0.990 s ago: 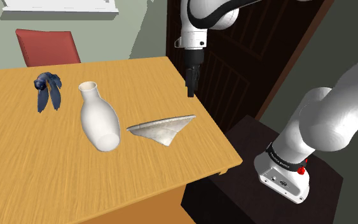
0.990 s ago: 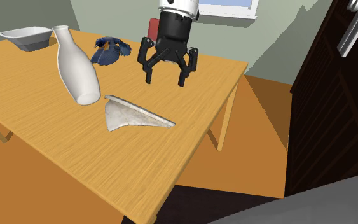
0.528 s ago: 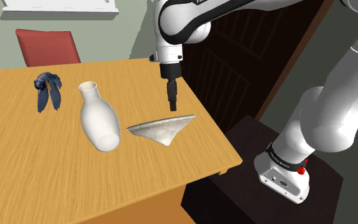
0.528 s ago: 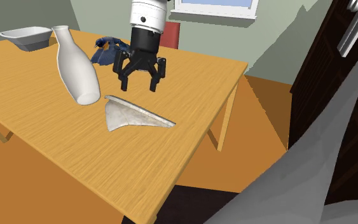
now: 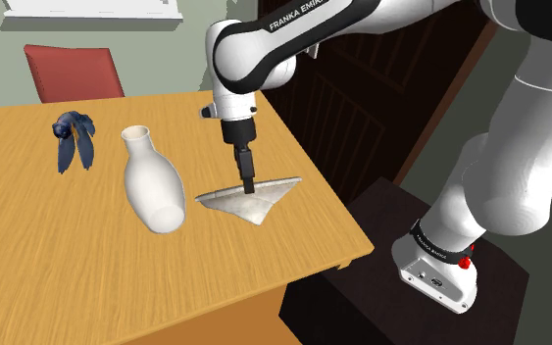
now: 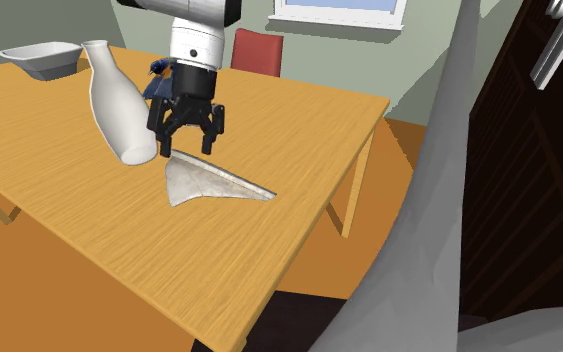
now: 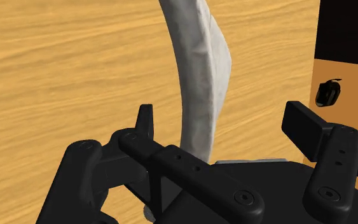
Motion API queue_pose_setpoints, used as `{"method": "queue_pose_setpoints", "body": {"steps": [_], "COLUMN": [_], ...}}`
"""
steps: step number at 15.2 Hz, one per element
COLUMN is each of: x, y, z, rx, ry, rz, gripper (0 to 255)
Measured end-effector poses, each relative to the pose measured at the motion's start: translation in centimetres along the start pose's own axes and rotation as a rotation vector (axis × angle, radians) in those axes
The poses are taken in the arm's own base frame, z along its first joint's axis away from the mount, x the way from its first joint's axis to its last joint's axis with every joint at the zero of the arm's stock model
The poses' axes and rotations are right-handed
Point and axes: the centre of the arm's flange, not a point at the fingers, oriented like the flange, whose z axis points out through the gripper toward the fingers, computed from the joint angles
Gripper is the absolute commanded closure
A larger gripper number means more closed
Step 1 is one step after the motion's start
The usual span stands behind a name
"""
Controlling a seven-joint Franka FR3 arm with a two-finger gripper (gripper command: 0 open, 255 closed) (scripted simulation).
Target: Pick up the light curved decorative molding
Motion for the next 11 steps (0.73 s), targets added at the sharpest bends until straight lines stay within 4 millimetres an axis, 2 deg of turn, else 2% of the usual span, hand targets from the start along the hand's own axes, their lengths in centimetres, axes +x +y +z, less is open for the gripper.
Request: {"method": "queue_pose_setpoints", "body": {"steps": [5,6,11], "x": [0.4,0.4,0.3], "y": [1.0,1.1,1.2], "z": [2.3,2.5,2.6], "rx": [0.001,0.001,0.000], "ry": [0.000,0.000,0.001], "rz": [-0.004,-0.004,-0.004], "gripper": [0,255,255]}}
